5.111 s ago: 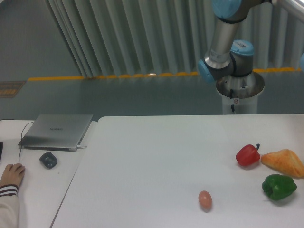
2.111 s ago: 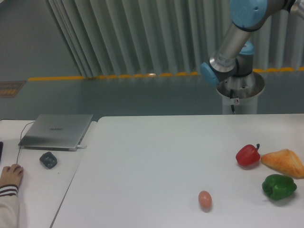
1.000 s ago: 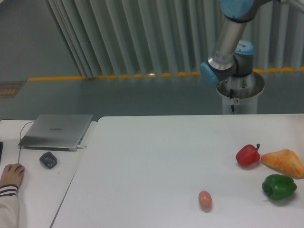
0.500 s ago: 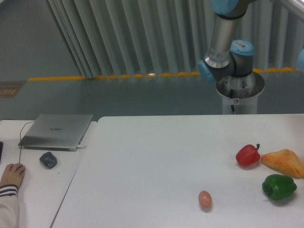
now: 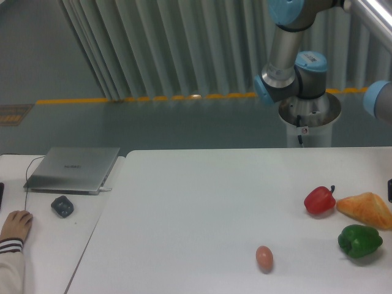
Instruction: Place the yellow pepper on the table
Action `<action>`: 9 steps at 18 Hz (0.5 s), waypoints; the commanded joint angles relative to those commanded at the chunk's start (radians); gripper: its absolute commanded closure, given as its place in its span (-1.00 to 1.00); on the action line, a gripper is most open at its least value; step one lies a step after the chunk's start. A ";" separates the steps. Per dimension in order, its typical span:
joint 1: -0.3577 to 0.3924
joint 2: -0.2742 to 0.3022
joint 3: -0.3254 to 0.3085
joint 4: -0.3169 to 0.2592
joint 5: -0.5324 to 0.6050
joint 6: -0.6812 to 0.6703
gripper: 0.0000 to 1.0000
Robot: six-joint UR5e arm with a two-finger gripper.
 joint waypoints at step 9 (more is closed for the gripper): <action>-0.015 0.003 -0.012 0.009 0.002 -0.026 -1.00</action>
